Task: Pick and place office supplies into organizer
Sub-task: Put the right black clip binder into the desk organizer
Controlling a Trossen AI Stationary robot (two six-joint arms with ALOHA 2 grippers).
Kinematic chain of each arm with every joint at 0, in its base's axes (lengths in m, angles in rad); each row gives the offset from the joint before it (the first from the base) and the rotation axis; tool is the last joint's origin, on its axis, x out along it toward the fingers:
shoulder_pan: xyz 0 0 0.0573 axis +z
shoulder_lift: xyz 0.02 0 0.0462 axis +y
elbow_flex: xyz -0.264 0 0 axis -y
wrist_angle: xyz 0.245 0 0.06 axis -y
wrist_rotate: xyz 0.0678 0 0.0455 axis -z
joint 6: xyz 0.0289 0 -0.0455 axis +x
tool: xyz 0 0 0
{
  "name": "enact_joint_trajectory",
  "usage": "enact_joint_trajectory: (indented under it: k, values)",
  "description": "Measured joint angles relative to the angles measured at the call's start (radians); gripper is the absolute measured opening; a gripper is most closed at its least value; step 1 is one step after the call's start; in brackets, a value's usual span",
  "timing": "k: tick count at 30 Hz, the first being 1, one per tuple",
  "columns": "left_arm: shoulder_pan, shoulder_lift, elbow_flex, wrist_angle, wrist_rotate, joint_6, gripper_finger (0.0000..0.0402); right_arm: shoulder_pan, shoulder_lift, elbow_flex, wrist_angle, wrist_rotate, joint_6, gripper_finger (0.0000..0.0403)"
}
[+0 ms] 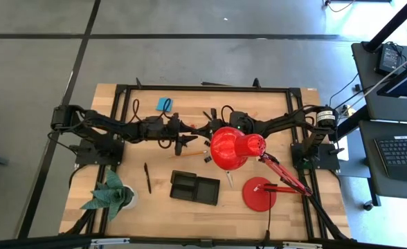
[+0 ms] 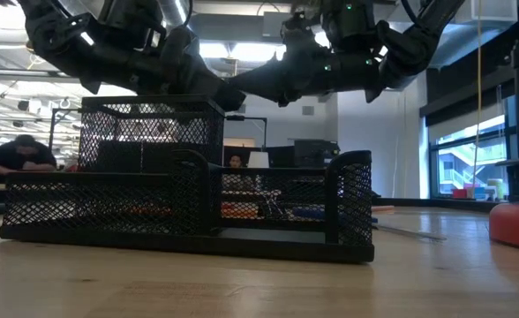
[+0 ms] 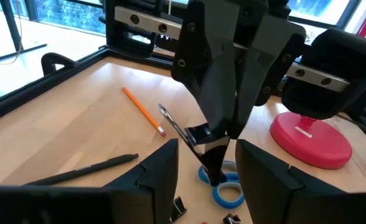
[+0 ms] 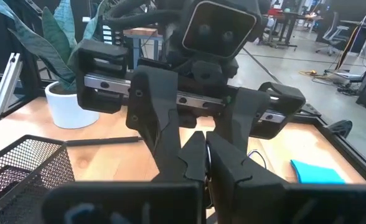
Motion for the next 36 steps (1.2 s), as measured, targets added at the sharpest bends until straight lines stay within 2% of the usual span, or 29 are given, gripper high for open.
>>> enact_joint_trajectory:
  k: [6, 16, 21, 36]
  values:
    - [0.0, 0.0, 0.0, -0.001, 0.0, 0.002, 0.0131, 0.0, 0.0, 0.0, 0.0, -0.001, 0.0, 0.001]
    - [0.0, 0.0, 0.0, -0.004, 0.0, 0.004, 0.0053, 0.0, 0.0, 0.0, 0.003, -0.003, 0.0, 0.001]
    - [0.0, 0.0, -0.001, -0.005, -0.002, 0.083, 0.0022, 0.0, -0.001, 0.0, 0.004, -0.002, -0.007, 0.001]
    - [-0.001, 0.0, -0.001, -0.004, 0.0, 0.115, 0.0014, 0.0, -0.001, 0.0, 0.002, -0.002, 0.005, 0.0011]
